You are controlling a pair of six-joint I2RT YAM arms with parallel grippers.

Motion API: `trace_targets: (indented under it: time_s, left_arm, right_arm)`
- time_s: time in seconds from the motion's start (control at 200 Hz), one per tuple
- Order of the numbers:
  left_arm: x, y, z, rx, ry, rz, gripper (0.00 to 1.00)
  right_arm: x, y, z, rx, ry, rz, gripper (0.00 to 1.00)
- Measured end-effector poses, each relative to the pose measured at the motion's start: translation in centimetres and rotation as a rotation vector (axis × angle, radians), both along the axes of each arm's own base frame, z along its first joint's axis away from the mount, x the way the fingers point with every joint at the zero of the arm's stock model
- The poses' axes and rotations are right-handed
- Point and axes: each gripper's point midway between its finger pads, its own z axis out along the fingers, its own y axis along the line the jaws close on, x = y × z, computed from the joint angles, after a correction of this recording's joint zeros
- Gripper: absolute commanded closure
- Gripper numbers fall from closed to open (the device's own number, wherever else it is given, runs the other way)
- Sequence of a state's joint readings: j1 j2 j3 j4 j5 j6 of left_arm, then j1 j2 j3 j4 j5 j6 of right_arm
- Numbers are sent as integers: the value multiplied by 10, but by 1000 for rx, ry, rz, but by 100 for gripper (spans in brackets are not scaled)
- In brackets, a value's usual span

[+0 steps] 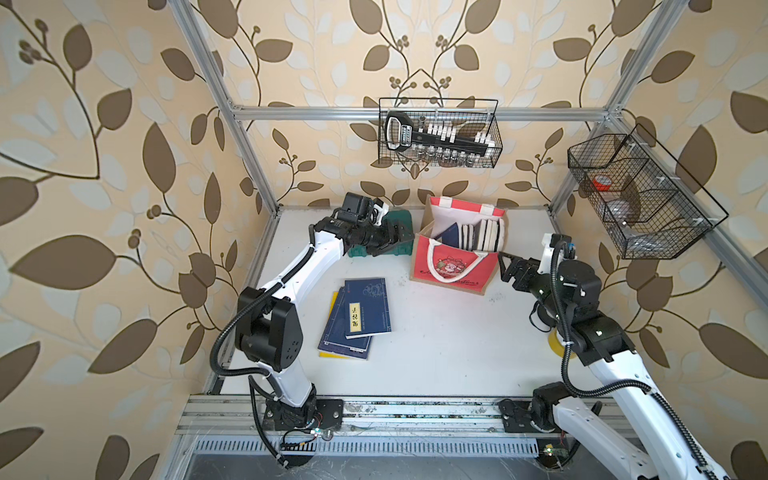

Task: Put the books into the canvas bag
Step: Adjust the canvas bag at the center of the board.

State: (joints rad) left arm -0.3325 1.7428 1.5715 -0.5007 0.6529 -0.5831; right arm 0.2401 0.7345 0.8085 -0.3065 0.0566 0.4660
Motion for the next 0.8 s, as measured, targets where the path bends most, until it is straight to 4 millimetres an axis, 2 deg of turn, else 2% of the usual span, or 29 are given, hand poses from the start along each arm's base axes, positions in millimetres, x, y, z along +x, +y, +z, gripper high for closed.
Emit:
trace_targets:
  time_s: [0.16, 0.35, 0.44, 0.545, 0.8]
  left_arm:
    - [20, -16, 2, -44, -16, -41, 25]
    - [14, -38, 12, -75, -45, -121, 27]
    - [9, -46, 18, -78, -72, -154, 38]
    - [4, -50, 17, -57, -83, -175, 54]
    - [6, -41, 4, 17, -53, -129, 83]
  right_arm:
    - [-9, 2, 5, -6, -20, 29, 5]
    - [-10, 4, -4, -21, 6, 42, 5]
    - [-10, 4, -8, -23, 20, 45, 5]
    - [-8, 6, -11, -23, 28, 49, 5]
    - [-7, 10, -18, -19, 46, 71, 5]
